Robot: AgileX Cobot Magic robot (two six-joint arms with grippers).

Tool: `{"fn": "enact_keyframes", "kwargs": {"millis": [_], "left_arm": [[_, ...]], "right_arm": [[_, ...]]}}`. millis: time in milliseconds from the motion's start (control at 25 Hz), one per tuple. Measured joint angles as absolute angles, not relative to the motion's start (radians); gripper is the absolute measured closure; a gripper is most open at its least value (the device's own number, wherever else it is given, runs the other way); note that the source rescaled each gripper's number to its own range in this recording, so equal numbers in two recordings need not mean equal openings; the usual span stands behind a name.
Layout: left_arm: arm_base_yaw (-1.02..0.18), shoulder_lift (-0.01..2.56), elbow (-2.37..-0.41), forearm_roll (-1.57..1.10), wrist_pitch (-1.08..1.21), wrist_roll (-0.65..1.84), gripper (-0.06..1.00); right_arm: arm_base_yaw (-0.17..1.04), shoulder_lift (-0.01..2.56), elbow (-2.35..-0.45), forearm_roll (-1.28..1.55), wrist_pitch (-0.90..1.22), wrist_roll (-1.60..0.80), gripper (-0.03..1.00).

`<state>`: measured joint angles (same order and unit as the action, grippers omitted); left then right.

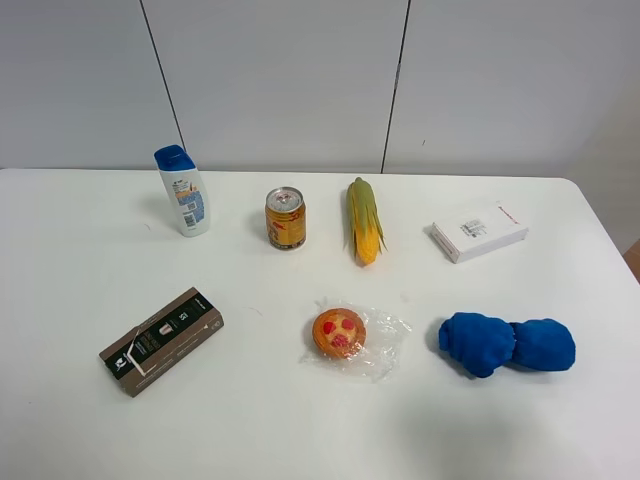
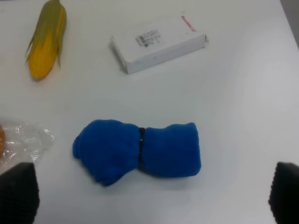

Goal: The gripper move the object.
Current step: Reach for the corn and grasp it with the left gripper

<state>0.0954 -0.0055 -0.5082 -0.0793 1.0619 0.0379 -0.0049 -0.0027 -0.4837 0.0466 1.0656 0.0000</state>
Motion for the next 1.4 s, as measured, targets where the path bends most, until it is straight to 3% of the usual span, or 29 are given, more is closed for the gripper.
{"fn": "enact_keyframes", "kwargs": {"millis": [560,1040,1400], "left_arm": [[0.095,0.411,-0.803,-0.168,1.004,0.166,-0.06],[0.086,0.702,-0.858,-0.217,0.94,0.17,-0.06],[0.069,1.04,-1.064,-0.204,0.935,0.185,-0.06]], "right_arm": [[-0.005,-0.003,-0.484,0.047,1.066,0.0,-0.03],[-0.005,-0.003,-0.484,0.047,1.066,0.0,-0.03],[-0.005,-0.003,-0.484,0.047,1.066,0.0,-0.03]]}}
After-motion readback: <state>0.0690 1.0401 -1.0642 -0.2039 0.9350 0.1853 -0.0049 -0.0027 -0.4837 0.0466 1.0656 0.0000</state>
